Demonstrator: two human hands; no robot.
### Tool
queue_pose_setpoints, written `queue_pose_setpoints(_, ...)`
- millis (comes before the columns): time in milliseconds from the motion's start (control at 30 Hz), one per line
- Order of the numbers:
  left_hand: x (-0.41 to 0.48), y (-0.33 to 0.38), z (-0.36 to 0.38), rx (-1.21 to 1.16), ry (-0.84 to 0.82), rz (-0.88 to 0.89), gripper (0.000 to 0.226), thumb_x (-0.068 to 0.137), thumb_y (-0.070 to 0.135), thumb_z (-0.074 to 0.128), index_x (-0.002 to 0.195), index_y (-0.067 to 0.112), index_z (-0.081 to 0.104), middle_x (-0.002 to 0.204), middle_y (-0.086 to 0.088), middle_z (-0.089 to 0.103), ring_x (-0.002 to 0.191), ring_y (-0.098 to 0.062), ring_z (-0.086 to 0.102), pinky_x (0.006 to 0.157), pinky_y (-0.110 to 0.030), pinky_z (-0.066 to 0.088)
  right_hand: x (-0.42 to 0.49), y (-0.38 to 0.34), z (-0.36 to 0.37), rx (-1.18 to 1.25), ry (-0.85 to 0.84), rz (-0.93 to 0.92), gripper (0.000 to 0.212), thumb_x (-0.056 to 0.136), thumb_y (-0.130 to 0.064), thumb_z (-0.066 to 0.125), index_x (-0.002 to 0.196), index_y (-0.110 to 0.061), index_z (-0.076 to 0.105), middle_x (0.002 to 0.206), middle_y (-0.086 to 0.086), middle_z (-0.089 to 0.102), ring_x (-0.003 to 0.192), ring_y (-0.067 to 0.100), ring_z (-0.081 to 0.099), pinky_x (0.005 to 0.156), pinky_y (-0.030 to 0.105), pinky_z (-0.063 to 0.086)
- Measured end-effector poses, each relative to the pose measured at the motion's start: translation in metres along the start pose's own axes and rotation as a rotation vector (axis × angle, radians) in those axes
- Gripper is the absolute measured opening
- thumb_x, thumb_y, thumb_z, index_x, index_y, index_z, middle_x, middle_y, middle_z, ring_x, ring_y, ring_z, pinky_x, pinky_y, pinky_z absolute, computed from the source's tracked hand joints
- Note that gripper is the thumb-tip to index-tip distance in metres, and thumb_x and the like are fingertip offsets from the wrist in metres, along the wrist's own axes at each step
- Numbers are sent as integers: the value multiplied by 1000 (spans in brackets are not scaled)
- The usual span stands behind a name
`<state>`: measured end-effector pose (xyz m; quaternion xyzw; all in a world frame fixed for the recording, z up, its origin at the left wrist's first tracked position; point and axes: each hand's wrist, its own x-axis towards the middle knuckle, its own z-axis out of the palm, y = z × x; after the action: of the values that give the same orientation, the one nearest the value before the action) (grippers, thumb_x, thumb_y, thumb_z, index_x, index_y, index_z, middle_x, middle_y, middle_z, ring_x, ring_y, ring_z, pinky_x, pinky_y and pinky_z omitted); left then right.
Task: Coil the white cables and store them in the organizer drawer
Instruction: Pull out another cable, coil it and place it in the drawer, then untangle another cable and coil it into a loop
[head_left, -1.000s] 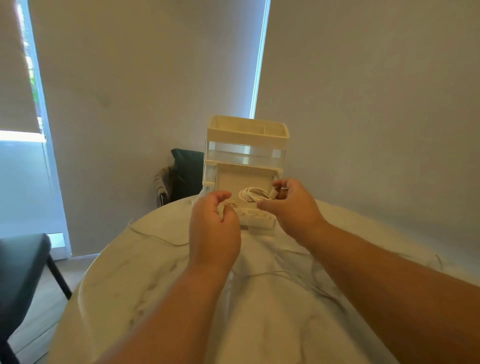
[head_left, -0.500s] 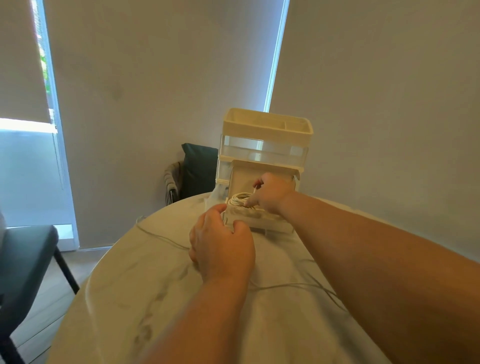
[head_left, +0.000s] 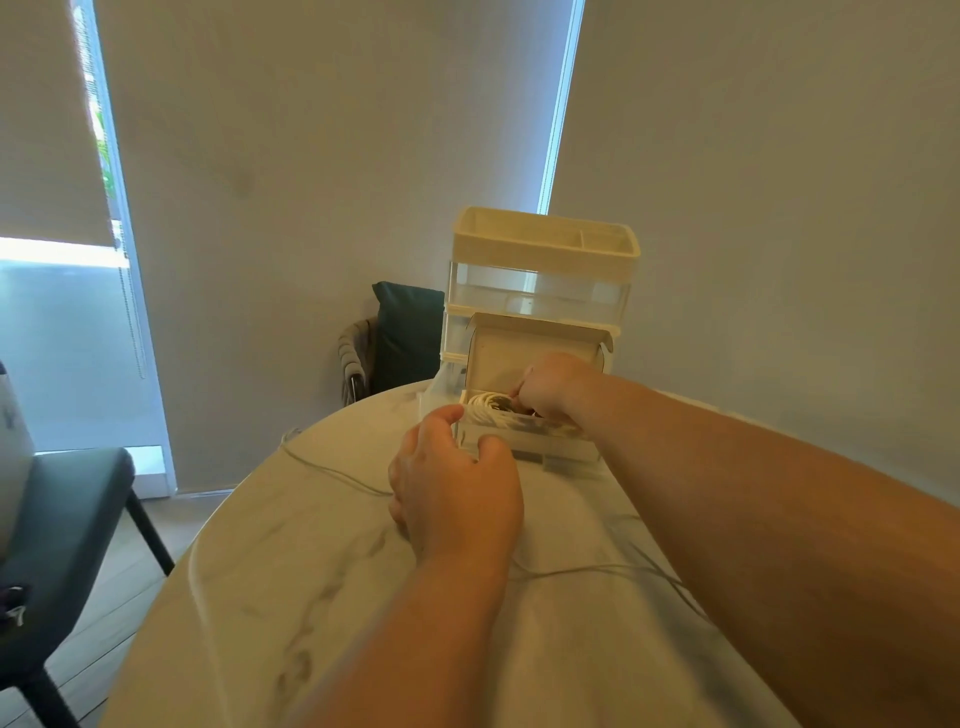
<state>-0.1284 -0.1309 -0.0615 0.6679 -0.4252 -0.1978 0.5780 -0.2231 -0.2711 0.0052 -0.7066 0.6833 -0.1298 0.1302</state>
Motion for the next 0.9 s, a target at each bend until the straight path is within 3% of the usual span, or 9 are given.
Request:
queue_pose_setpoints(233,1,0,0,-12,14,-3,39,88,29,53,126,35,51,133,9,51,123,-18,42,104,-46,36,-2,-4,5,-133,-35,-43,30,91,-32,60,111,-13,71,106,4,69,98,23,64,83,34,52)
queue_pose_setpoints(333,0,3,-3,-57,20,-23,37,91,26,51,127,32,51,134,7,49,123,-18,42,104,-45,37,-2,1,-1,152,4,17,27,86,-29,68,105,-11,68,99,7,64,89,23,58,84,36,51)
queue_pose_setpoints(433,1,5,-6,-147,41,-46,33,94,23,45,125,29,53,132,5,48,121,-18,44,102,-44,39,-3,9,-10,229,144,15,20,91,-25,58,103,-12,65,98,9,64,83,23,55,79,35,51)
queue_pose_setpoints(533,0,7,-9,-269,42,-62,31,96,19,41,124,25,54,125,6,45,115,-16,45,88,-30,38,-17,14,-20,326,313,-72,11,84,-22,54,78,-14,60,75,5,59,69,20,52,59,26,41)
queue_pose_setpoints(600,0,9,-11,-312,5,-86,31,97,17,40,125,22,53,125,6,44,105,-13,45,75,-20,35,-34,17,-26,344,393,-122,18,82,-19,55,68,-9,60,64,8,56,63,20,50,56,27,42)
queue_pose_setpoints(667,2,10,-12,-309,-52,-119,32,97,18,42,128,19,52,129,1,48,97,-11,47,68,-21,35,-52,18,-31,355,417,-154,21,83,-20,57,73,-3,65,70,14,66,63,21,56,59,30,48)
queue_pose_setpoints(767,3,10,-12,-234,-132,-143,30,97,20,44,125,19,53,125,-2,53,87,-10,50,62,-22,35,-85,24,-34,411,403,-165,19,86,-23,61,77,-10,71,79,10,72,76,26,67,68,36,55)
queue_pose_setpoints(833,1,11,-13,-200,-142,-129,30,96,22,45,126,23,52,127,-2,52,94,-11,52,69,-22,43,-113,29,-34,481,357,-152,18,88,-26,64,80,-12,73,81,7,74,77,24,68,64,35,53)
queue_pose_setpoints(900,2,13,-16,-131,-103,-108,36,95,25,47,132,26,48,137,-2,44,117,-21,47,93,-35,45,-147,34,-35,555,278,-144,16,90,-26,64,85,-13,73,83,5,74,74,18,66,61,32,50)
